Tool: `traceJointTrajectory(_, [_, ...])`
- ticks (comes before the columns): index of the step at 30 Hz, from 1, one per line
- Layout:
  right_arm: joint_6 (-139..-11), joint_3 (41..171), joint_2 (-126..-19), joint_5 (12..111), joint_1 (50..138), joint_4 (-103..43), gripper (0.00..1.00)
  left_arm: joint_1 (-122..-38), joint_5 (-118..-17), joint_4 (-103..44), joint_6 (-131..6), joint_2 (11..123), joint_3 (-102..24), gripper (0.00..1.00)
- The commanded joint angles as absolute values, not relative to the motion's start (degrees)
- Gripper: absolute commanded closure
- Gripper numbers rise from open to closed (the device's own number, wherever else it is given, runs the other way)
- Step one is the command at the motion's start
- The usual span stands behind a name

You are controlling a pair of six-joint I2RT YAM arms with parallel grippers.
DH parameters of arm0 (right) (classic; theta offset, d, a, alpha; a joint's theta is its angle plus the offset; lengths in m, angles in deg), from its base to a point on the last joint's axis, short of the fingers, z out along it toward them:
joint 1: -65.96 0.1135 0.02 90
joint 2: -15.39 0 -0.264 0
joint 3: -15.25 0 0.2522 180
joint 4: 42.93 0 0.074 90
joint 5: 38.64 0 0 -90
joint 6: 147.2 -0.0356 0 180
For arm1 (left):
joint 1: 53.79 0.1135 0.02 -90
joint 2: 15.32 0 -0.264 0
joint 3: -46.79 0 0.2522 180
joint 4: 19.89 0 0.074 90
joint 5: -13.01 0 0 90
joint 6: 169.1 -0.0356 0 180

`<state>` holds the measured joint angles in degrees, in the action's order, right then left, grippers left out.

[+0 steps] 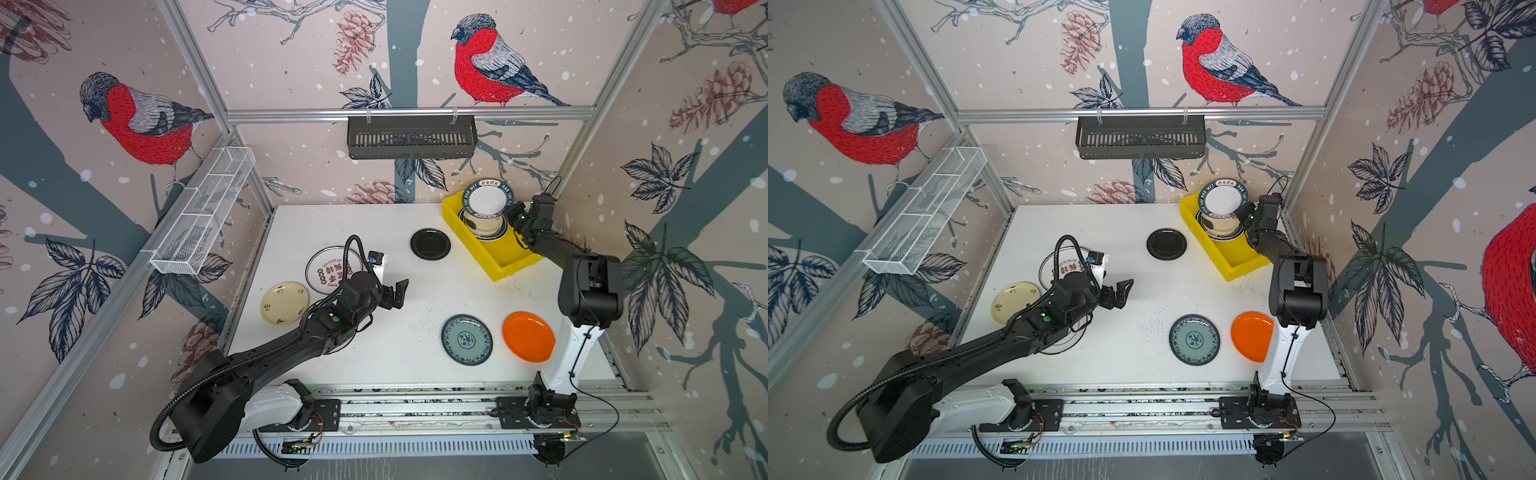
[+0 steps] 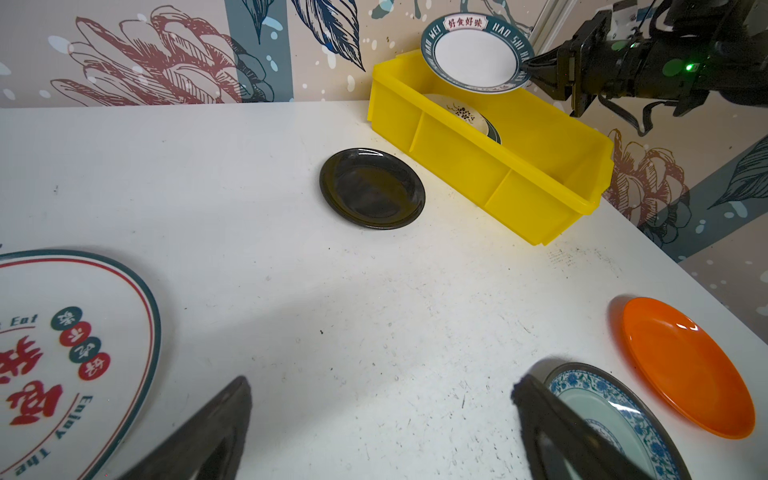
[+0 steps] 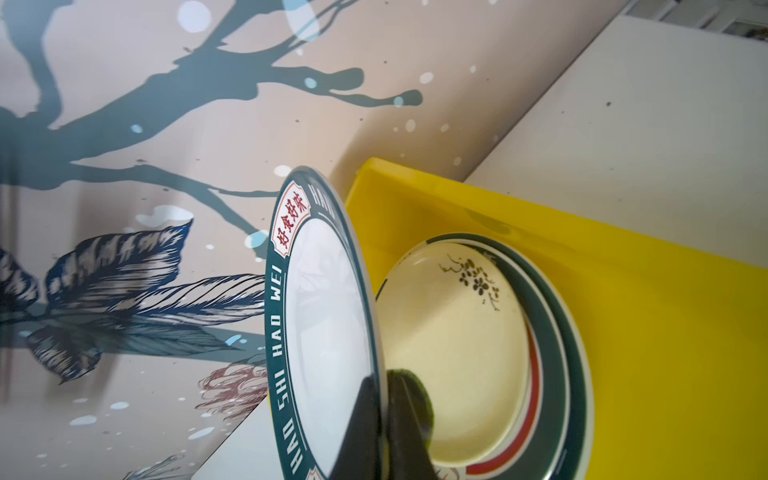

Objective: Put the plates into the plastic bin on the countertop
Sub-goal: 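Lower the HAO SHI HAO WEI plate into the bin, open the right gripper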

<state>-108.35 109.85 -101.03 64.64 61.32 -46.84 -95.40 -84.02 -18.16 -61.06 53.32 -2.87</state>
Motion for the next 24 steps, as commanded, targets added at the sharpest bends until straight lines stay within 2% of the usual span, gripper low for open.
traceJointTrajectory(1, [-107.3, 111.5, -102.8, 62.1, 61.4, -45.9, 1.0, -95.4, -85.9, -18.9, -61.8, 52.7, -3.8, 0.02])
traceJointTrajectory(22, [-104.7, 120.3, -111.0, 57.4, 62.9, -34.0, 1.0, -95.3, -85.3, -20.0, -62.5, 55.5, -7.6, 0.02])
traceJointTrajectory(23, [-104.7, 120.2, -111.1, 57.4, 62.9, -33.7, 0.96, -95.4, -85.2, -20.0, -62.3, 55.3, -7.4, 0.02])
traceJointTrajectory(24, [-104.7, 120.2, -111.1, 57.4, 62.9, -33.4, 0.89, -95.4, -85.3, -20.0, -62.3, 55.1, -7.4, 0.02])
